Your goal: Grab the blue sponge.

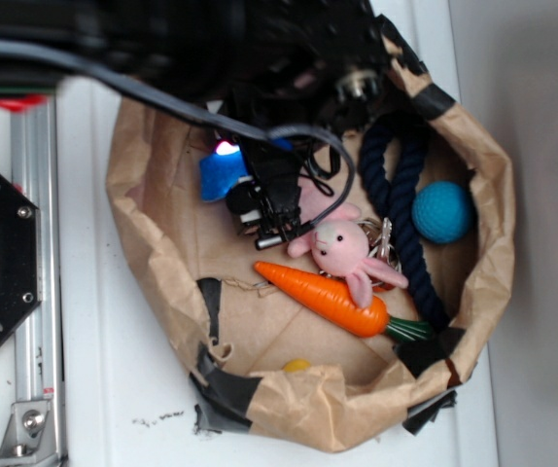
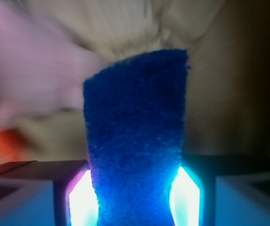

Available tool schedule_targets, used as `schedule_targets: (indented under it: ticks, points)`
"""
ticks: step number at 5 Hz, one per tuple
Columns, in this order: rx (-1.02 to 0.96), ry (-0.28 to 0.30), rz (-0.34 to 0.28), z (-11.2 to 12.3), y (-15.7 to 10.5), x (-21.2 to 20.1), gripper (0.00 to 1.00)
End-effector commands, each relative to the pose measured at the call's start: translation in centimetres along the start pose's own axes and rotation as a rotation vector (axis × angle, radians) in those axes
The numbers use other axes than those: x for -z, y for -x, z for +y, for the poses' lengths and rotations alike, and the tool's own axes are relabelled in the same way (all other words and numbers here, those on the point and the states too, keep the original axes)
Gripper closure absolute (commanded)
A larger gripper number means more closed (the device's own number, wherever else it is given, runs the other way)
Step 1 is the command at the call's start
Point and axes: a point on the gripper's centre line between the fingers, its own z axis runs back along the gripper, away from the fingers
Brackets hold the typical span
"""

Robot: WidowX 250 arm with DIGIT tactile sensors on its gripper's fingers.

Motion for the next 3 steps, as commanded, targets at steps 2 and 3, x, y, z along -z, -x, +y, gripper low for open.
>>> schedule_targets:
  ticks: [2, 3]
  points:
    - [0.083, -0.057, -0.2, -2.2, 3.2, -14.7, 1.0]
    - [0.119, -0.062, -0.203, -3.0, 2.5, -14.6, 1.0]
